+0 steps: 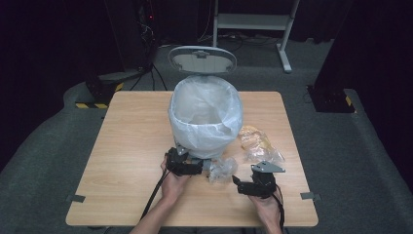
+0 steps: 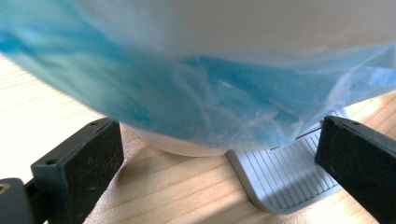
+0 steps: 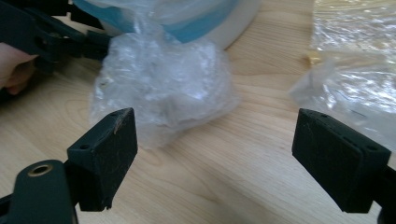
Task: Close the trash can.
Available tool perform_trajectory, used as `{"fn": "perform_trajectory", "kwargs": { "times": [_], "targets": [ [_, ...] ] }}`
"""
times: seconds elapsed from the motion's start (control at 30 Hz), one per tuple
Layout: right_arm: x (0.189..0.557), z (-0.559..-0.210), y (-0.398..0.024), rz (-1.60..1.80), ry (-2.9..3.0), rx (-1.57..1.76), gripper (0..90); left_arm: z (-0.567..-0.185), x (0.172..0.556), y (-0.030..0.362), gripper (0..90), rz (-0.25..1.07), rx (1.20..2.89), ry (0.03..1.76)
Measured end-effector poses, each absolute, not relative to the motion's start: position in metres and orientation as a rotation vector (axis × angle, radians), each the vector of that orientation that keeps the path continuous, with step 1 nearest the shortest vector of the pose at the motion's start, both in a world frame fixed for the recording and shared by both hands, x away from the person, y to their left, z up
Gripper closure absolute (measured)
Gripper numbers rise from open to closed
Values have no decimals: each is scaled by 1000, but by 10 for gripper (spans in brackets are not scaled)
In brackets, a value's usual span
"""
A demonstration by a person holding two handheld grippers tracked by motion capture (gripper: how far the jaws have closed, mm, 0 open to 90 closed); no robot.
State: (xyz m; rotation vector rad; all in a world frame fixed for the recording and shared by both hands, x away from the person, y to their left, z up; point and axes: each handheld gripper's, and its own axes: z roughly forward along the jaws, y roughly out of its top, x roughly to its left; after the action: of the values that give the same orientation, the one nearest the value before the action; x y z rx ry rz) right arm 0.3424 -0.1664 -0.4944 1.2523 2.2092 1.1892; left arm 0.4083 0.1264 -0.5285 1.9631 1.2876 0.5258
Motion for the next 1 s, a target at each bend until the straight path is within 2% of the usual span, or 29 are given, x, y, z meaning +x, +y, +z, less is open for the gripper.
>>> {"fn": "perform_trajectory", "kwargs": {
  "times": [0.57,0.63,1.0],
  "targets": [
    [351,-490,-132,1233,2304,1124,179,-529,408,126,11,535,1957,1286],
    [353,-490,-129,1234,2310,1107,196,-527,408,128,11,521,2017,1263],
    [366,-504,-122,1184,2348,1119,295,-529,408,125,12,537,1953,1288]
  ]
}}
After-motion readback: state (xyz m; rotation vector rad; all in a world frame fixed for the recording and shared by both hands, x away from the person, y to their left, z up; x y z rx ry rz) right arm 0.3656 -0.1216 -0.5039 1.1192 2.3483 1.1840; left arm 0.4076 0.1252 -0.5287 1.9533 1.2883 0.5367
